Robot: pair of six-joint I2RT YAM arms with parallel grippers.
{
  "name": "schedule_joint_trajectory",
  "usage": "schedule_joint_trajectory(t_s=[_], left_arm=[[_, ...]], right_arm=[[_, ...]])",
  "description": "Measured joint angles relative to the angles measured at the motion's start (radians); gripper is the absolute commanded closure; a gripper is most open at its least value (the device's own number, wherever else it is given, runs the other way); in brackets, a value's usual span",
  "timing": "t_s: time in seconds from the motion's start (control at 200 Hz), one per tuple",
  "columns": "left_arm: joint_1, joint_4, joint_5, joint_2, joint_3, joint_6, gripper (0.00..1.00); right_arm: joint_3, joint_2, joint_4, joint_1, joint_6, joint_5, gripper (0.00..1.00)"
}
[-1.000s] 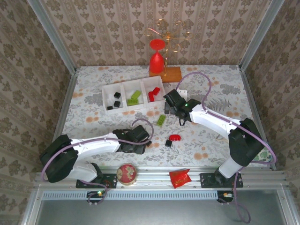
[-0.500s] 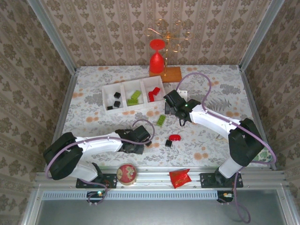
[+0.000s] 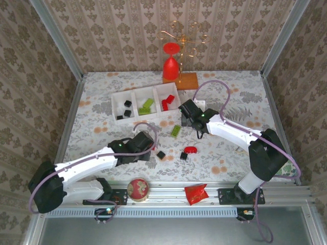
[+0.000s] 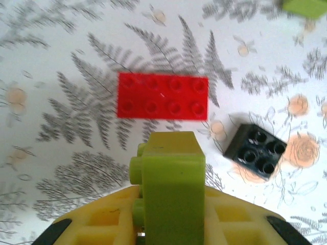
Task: Sort the legos into containers by color
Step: Pick up the lego from the middle-left of the table, then place the lego in the container.
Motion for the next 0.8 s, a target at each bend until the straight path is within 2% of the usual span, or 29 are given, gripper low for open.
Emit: schedule_joint_trajectory(t_s=[0.15, 0.34, 0.51, 0.8], left_arm=[[0.091, 0.009, -0.017, -0.042, 0.014, 0.043, 0.9], [0.208, 0.089, -0.018, -0.016, 0.069, 0.119, 0.9], [0.289, 0.192, -0.005, 0.074, 0.158, 0.194, 0.9], [0.391, 0.305, 0.041, 0.309, 0.338, 0.312, 0.9]], right_arm=[[-0.012, 0.0, -0.008, 0.002, 0.018, 0.0, 0.0], [-0.016, -0.002, -0.01, 0.004, 0.034, 0.001, 0.0], [-0.039, -0.014, -0.016, 0.008, 0.044, 0.004, 0.0], [-0.042, -0.058, -0.054, 0.008, 0.075, 0.013, 0.0]])
